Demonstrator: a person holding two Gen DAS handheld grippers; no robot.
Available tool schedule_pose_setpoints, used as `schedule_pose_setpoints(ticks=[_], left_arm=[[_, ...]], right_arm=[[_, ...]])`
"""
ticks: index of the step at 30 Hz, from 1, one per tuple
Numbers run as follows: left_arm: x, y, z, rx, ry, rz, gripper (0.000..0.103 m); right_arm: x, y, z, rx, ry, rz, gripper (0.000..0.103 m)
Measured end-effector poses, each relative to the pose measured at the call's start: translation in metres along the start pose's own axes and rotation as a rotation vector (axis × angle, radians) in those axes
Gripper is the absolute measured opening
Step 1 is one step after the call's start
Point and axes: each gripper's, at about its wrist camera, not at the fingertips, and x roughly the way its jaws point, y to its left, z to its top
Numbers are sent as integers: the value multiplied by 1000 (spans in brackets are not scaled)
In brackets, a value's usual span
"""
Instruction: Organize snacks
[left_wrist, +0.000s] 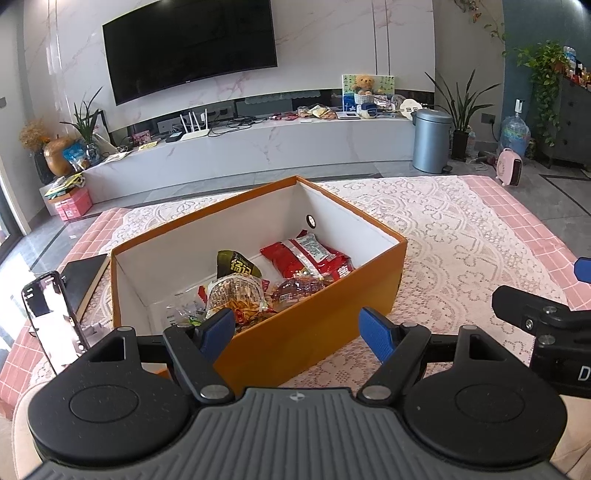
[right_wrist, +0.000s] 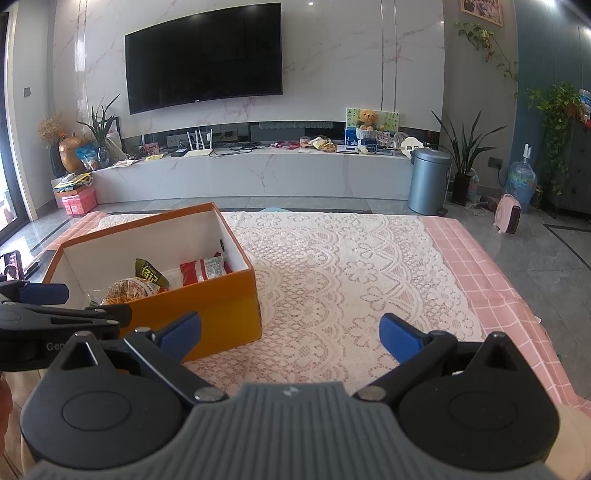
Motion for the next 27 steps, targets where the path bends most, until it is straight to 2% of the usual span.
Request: schedule_pose_setpoints(ticks=[13,27], left_arm=[[-1,0,-1,-14,-4,-36,90],[-1,1,0,-17,-6,-42,90]], right_arm=[[-1,-1,-1,5,0,-2,99],[-1,-1,-2,3,5,-2,99]])
